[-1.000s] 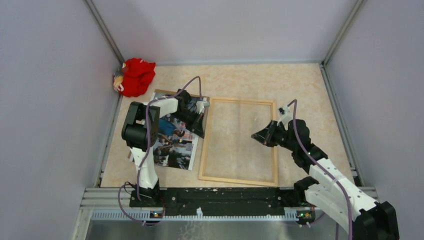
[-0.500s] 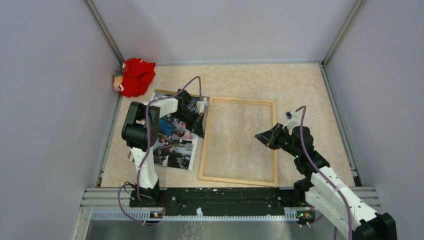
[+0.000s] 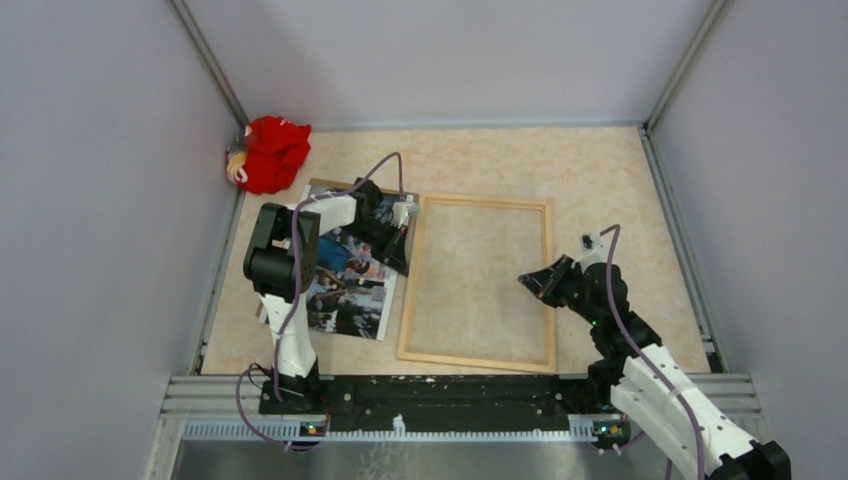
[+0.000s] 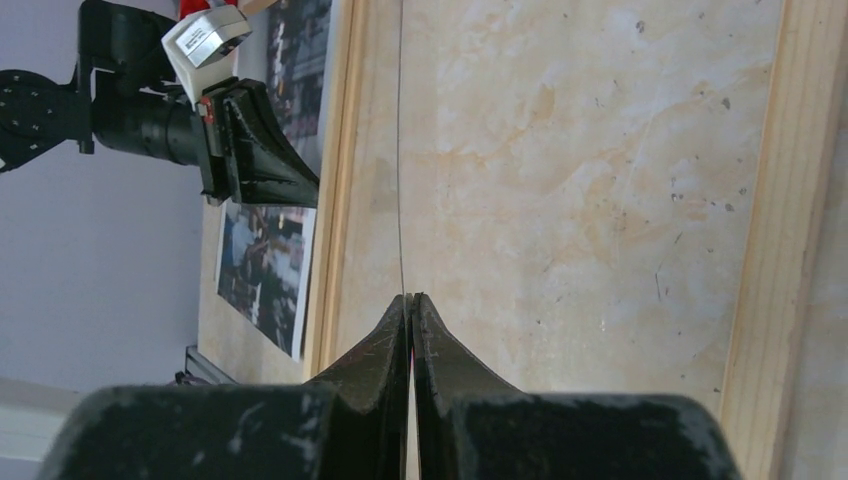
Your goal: Put the photo into the frame
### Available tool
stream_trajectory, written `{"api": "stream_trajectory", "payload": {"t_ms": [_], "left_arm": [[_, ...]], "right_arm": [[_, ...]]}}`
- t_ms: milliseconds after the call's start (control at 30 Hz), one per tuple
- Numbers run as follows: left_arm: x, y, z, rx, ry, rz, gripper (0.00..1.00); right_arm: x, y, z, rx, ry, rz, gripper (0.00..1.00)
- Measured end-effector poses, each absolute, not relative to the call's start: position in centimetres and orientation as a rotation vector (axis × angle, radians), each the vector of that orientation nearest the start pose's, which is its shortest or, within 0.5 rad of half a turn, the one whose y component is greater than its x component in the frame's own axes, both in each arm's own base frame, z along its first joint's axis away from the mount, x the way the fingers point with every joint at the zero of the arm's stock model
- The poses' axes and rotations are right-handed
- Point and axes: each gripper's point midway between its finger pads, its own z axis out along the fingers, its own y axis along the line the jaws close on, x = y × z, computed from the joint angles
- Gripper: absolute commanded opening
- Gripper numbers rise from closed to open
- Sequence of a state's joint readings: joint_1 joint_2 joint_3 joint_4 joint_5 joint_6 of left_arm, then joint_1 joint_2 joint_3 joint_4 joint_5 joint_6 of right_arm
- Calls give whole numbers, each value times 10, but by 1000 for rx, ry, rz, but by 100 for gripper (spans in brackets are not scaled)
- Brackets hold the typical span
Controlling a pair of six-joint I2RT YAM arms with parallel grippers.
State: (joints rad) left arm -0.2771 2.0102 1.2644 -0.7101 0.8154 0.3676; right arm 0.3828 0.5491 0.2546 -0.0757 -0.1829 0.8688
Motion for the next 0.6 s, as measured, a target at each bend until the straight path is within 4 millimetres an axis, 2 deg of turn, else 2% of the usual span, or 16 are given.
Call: {"api": "stream_trajectory", "payload": {"t_ms": [600], "left_arm": [[293, -206, 22, 939, 2593, -1183, 0]], "right_arm": [[218, 147, 108, 429, 2070, 917, 0]]}}
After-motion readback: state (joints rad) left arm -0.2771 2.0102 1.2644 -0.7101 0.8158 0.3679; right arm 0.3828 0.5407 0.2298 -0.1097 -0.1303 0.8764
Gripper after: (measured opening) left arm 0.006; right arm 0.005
